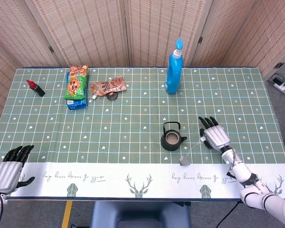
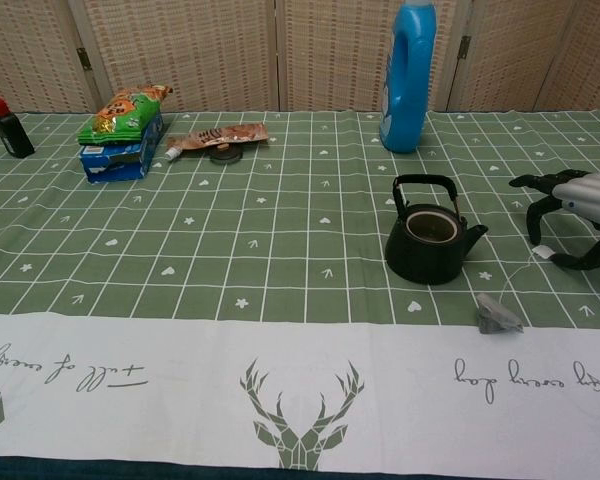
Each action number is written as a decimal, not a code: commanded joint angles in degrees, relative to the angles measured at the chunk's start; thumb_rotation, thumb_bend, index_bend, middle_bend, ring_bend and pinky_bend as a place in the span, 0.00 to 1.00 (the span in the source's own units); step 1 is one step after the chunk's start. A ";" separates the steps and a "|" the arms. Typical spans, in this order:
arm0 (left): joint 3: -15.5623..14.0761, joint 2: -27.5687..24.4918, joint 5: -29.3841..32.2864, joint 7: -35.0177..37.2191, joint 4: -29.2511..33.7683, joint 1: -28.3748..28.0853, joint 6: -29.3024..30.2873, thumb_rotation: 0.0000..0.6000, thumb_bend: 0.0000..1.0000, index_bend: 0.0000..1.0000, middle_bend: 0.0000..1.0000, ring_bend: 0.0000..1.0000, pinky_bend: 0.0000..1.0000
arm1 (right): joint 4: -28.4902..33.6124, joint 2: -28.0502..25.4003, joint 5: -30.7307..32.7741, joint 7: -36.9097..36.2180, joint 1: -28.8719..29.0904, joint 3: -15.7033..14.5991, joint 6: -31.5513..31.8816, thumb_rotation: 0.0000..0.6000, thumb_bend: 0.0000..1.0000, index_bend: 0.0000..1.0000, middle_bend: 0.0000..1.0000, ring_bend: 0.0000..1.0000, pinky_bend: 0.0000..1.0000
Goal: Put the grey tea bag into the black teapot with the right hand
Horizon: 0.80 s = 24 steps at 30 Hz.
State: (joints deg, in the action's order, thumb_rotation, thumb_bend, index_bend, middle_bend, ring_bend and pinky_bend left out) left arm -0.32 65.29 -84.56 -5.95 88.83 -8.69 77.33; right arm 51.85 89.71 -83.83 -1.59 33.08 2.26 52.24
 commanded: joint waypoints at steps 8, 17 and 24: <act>-0.02 0.03 0.07 -0.22 0.08 0.01 -0.01 1.00 0.16 0.00 0.05 0.04 0.09 | -0.87 0.55 0.21 -0.06 -0.07 -0.34 -0.24 1.00 0.40 0.44 0.00 0.00 0.00; -0.11 0.01 -0.04 -0.08 0.04 -0.02 -0.09 1.00 0.16 0.00 0.05 0.04 0.09 | -1.04 0.63 -0.27 -0.40 -0.27 -0.60 0.81 1.00 0.40 0.51 0.00 0.00 0.00; -0.07 0.01 0.00 -0.04 0.01 0.01 0.02 1.00 0.16 0.00 0.05 0.04 0.09 | -1.79 1.11 -0.18 -0.22 -0.37 -0.68 0.91 1.00 0.40 0.57 0.01 0.01 0.00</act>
State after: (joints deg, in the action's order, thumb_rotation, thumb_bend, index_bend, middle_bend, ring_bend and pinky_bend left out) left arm -0.39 65.30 -84.56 -5.99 88.84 -8.67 77.34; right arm 50.07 90.81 -84.01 -1.83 32.71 1.58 53.13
